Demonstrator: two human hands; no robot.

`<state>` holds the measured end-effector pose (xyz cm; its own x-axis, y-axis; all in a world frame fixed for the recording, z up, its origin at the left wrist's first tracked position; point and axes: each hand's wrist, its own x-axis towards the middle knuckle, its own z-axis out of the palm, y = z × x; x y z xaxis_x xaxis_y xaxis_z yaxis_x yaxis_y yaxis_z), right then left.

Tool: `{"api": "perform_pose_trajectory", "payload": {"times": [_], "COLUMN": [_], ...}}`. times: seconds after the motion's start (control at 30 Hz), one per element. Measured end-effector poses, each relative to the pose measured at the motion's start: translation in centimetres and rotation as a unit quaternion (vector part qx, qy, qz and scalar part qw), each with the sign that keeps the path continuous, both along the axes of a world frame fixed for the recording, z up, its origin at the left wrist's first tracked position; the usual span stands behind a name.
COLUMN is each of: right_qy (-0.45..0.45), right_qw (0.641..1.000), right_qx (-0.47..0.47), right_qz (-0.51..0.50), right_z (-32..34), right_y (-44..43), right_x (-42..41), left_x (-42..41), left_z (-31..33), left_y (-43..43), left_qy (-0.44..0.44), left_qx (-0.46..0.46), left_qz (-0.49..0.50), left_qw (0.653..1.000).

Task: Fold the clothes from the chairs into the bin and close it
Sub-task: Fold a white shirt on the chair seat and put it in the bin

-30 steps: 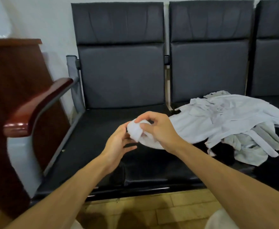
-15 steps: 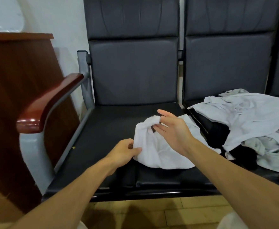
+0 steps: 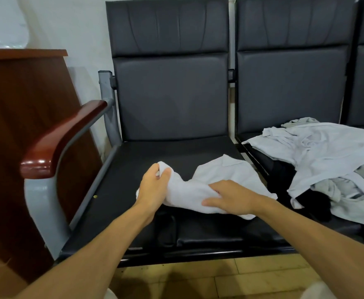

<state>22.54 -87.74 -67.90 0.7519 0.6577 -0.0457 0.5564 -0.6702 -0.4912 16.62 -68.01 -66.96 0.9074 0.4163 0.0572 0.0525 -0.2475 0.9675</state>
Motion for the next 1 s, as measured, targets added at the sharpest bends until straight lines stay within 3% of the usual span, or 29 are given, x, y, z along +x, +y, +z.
{"api": "perform_pose_trajectory", "payload": {"times": [0.2,0.3,0.37,0.43,0.5,0.57,0.67,0.77,0.83,1.0], "right_qy": [-0.002,0.095,0.134,0.108,0.009,-0.048,0.009,0.042,0.046,0.011], "right_qw": [0.982,0.945,0.931,0.945,0.974,0.979,0.988,0.998,0.991,0.995], "right_qx": [0.173,0.294,0.312,0.250,0.120,0.085,0.112,-0.055,-0.127,-0.089], "right_qz": [-0.076,-0.103,-0.135,-0.182,-0.193,-0.178,-0.108,0.004,0.024,0.030], "right_z": [1.9,3.1,2.9,1.6,0.2,-0.1,1.2,1.5,0.9,0.9], "right_y": [0.4,0.4,0.3,0.0,-0.2,-0.1,0.3,1.3,1.9,1.8], "right_x": [-0.3,-0.5,-0.4,0.1,0.4,0.4,-0.8,-2.5,-3.1,-2.8], "left_x": [-0.5,-1.1,-1.3,-1.3,-1.2,-1.2,-1.5,-1.5,-1.4,-1.6], "left_z": [0.9,1.6,1.9,1.8,1.1,0.1,-0.7,-1.2,-1.4,-1.1], "left_y": [1.1,1.6,1.5,1.1,1.0,1.4,1.6,1.7,1.8,2.6], "left_qy": [-0.066,-0.114,-0.108,-0.062,0.026,0.117,0.169,0.190,0.211,0.219], "left_qx": [-0.055,-0.094,-0.105,-0.135,-0.153,-0.063,0.097,0.214,0.284,0.282], "left_qz": [0.119,0.144,0.133,0.079,0.007,-0.059,-0.136,-0.218,-0.260,-0.285], "left_qw": [0.989,0.978,0.980,0.986,0.988,0.989,0.971,0.933,0.899,0.890]}}
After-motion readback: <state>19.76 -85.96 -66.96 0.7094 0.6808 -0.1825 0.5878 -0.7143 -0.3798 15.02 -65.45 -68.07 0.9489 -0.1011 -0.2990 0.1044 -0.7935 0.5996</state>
